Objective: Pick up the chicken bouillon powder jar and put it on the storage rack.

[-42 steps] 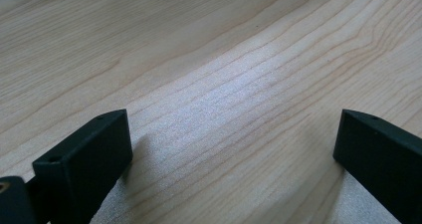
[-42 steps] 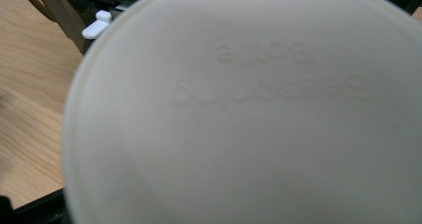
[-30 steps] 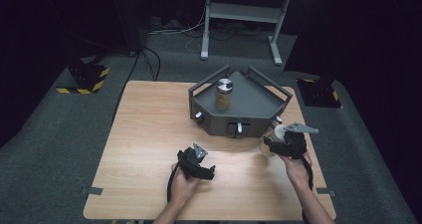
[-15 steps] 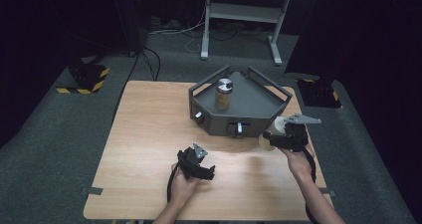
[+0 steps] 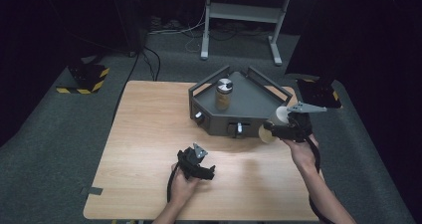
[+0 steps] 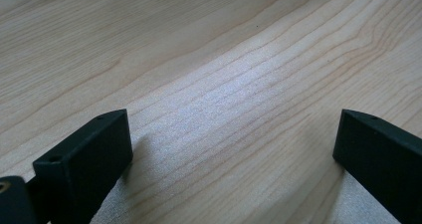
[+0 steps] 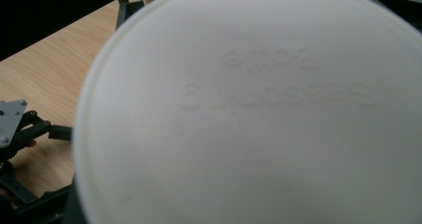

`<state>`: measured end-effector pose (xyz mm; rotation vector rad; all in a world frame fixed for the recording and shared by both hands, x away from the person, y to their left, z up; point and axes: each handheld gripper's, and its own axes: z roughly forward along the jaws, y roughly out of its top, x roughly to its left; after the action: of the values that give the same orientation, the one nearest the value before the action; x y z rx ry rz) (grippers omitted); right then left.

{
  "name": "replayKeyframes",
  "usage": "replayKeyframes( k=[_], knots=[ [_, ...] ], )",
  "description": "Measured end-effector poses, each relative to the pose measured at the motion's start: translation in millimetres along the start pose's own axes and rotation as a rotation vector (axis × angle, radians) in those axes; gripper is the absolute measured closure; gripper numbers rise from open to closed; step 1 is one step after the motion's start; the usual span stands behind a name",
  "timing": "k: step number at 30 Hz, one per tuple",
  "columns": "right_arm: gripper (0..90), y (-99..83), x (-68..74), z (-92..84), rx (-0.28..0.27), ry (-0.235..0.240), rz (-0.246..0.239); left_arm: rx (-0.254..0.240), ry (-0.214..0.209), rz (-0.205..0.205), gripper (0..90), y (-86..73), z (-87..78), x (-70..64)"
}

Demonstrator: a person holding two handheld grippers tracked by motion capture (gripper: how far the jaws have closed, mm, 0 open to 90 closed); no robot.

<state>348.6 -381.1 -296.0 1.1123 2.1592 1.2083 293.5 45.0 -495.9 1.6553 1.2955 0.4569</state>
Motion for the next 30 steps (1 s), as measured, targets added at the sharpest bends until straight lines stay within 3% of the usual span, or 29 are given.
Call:
replayKeyframes(
  k=[15, 30],
  knots=[
    [33.5, 24.4, -2.8, 2.0, 0.002, 0.003, -0.004, 0.001, 0.000, 0.001, 1.9, 0.2, -0.1, 0.1],
    [33.6, 50.7, -2.2, 17.0, 0.004, 0.002, -0.011, 0.000, 0.000, 0.000, 2.0, 0.0, 0.0, 0.1]
  ],
)
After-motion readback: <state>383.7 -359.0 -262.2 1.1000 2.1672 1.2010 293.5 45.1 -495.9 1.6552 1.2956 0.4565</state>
